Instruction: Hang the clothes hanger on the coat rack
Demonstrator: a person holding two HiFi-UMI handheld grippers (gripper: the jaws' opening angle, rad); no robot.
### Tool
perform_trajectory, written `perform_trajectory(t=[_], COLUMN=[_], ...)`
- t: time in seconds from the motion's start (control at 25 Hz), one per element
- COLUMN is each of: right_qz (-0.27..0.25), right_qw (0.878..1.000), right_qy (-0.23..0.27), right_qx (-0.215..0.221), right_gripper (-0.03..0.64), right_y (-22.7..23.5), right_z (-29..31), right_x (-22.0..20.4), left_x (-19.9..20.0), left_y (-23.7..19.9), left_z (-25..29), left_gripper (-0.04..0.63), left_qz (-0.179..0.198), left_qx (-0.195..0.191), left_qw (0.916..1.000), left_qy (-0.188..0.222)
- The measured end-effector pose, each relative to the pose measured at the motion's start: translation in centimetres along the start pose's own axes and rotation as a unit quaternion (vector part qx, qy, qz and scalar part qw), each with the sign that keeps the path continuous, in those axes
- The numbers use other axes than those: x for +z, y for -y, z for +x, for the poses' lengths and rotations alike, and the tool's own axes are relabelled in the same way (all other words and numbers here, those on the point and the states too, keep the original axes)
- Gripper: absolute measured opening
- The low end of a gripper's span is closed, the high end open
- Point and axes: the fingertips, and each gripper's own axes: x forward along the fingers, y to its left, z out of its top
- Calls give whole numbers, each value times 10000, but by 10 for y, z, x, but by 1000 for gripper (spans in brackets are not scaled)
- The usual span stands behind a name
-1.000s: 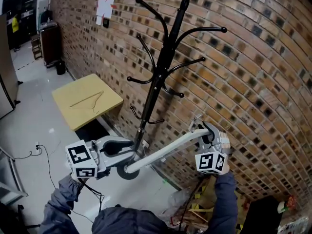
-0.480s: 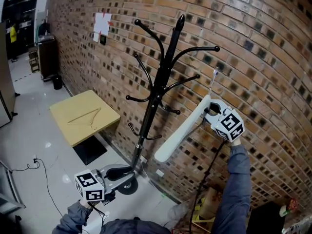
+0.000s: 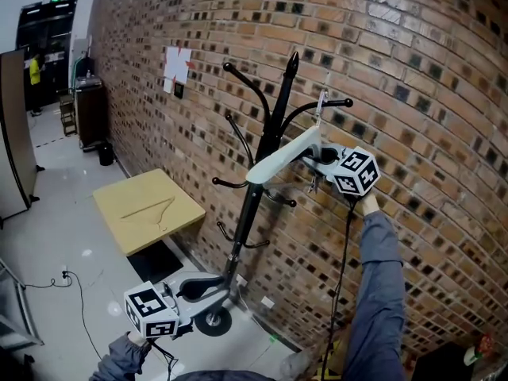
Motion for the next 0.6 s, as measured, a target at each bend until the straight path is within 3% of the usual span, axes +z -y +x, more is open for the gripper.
perform_trajectory(t=[0.16,0.36,0.6], right_qz=[298,516,317], right_qw=[9995,9985,9989], right_qy=[-59,-194,-358], right_qx=[35,31,4], right_gripper=[87,87,91], right_y=[12,18,0], right_z=[9,14,31], right_x=[-6,-31,-53], left_x=[-9,-6,-3], left_y=[2,2,4], left_z=[-3,1,19], left_gripper=[78,77,75], left_qz=[-174,-67,14], left_qx=[63,100,-26], left_qw=[9998,9999,10000], left_qy=[33,14,-65])
